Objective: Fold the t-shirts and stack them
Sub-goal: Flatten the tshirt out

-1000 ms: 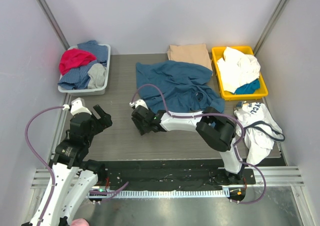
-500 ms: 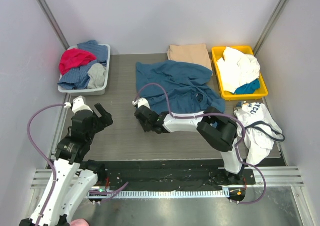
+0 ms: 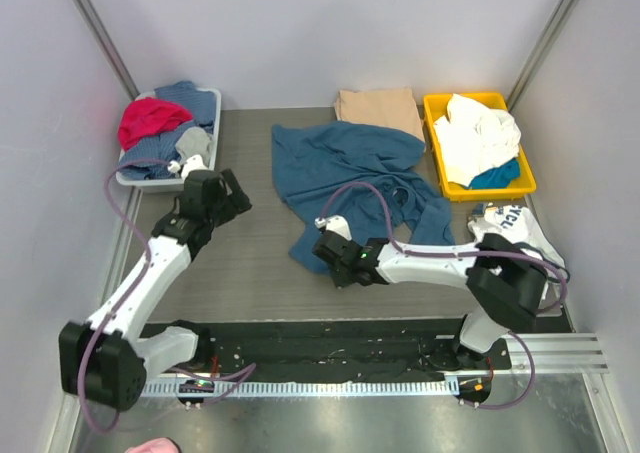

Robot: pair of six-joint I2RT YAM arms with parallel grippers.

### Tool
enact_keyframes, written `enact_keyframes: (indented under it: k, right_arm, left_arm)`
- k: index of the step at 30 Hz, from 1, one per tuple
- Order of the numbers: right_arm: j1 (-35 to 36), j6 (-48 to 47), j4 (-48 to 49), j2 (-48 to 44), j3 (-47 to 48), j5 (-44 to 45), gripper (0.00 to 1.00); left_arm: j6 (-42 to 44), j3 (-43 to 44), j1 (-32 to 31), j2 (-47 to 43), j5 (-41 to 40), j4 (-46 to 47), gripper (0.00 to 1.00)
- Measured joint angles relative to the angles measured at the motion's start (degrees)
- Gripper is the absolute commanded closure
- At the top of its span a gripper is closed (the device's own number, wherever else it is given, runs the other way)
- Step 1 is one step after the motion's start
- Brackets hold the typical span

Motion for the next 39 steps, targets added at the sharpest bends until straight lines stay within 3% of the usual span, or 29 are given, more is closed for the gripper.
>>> enact_keyframes:
  k: [11,22,30,33,39]
  right_arm:
    - [3.74,11.76,-22.08,-21.2,-1.25,2.29,0.99]
    - [5.44,24.41,-42.53,-36.2,1.09,3.3,0.99]
    - [5.44,27.93,-48.35,-39.21,1.29,3.56,0.99]
    - [5.46,28.3,-48.52,-39.19,1.29,3.56,0.99]
    - [5.53,28.92,-48.54,-39.19,1.29,3.56,0.99]
  left_arm:
    - [0.42,17.18,0.0,29.07,1.73,12.55,0.13]
    - [3.39,33.05,0.0,48.26,3.34,13.81,0.14]
    - [5.86,43.36,0.0,59.54,3.04,12.48,0.28]
    - [6.43,46.12,0.0,62.82,2.67,11.3,0.4]
    - [7.37,49.09,0.0,66.38,1.95,9.49,0.45]
